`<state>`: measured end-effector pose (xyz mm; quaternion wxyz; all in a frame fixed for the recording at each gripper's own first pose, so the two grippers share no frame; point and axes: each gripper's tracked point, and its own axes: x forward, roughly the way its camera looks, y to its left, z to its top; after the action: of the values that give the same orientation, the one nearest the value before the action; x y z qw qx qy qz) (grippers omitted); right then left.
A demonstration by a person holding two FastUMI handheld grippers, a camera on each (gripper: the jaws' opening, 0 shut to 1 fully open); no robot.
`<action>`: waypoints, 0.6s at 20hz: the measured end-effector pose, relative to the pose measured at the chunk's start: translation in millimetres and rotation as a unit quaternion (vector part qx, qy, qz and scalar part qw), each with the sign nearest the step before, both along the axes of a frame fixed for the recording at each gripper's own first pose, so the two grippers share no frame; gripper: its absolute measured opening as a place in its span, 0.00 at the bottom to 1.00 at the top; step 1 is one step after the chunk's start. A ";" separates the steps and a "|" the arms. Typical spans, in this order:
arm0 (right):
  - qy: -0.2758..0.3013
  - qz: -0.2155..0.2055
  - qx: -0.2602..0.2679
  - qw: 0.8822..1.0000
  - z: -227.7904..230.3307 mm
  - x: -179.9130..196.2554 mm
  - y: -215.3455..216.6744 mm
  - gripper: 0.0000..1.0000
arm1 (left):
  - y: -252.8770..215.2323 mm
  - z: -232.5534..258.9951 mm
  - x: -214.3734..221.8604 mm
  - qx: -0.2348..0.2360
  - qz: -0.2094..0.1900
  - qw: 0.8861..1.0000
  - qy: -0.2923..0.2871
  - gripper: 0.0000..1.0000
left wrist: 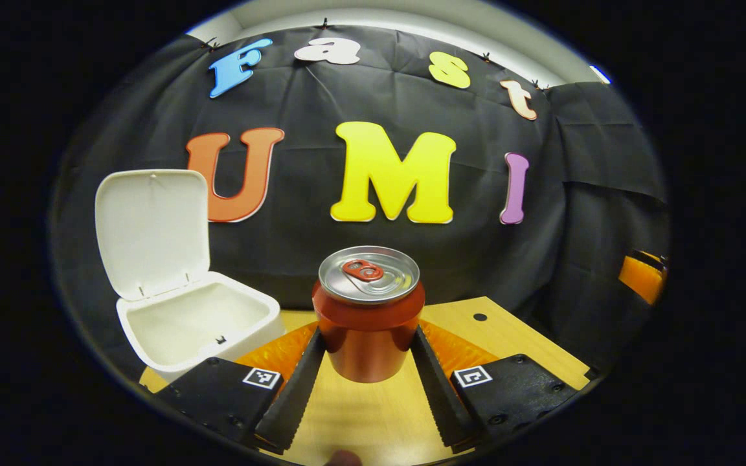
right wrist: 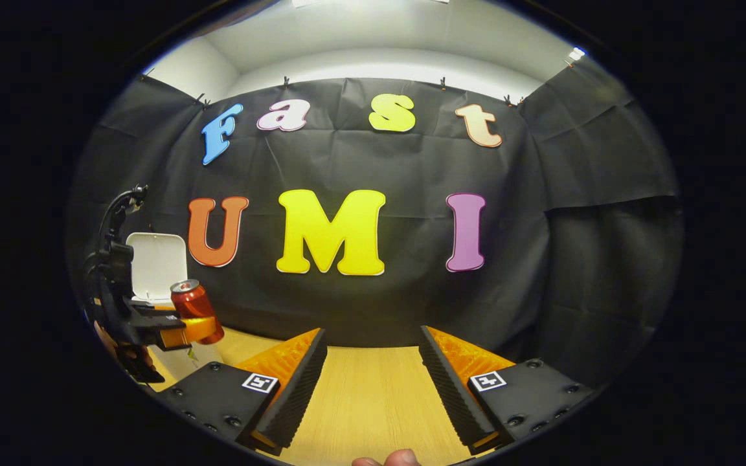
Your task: Press the lid of the desktop garbage bin to open it, pick up the crumpled paper on the desktop and throw it into the bin, then pick up the pop can on the desktop and drop it into the bin, and finally close the garbage bin lid.
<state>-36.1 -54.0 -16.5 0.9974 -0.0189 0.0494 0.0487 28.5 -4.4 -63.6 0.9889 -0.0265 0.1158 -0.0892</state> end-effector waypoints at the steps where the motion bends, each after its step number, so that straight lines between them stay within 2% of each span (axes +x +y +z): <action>1: -0.001 0.003 0.003 1.000 1.3 1.5 2.2 0.91 | 14.7 8.0 4.5 0.003 0.019 1.000 -0.002 0.82; 4: -0.003 0.008 0.019 1.000 5.4 7.9 8.9 0.91 | 70.2 30.8 22.2 0.005 0.087 0.996 -0.004 0.82; 7: -0.003 0.011 0.027 1.000 6.8 13.9 15.1 0.90 | 121.2 32.5 34.2 0.017 0.146 0.989 0.007 0.82; 12: 0.000 0.019 0.030 0.999 7.7 18.9 26.0 0.92 | 161.0 8.1 50.1 0.021 0.189 0.980 0.049 0.82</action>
<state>-17.1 -28.1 -8.7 0.9964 0.0105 0.0475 0.0696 78.6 156.6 -55.5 0.9813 -0.0311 0.1591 0.1034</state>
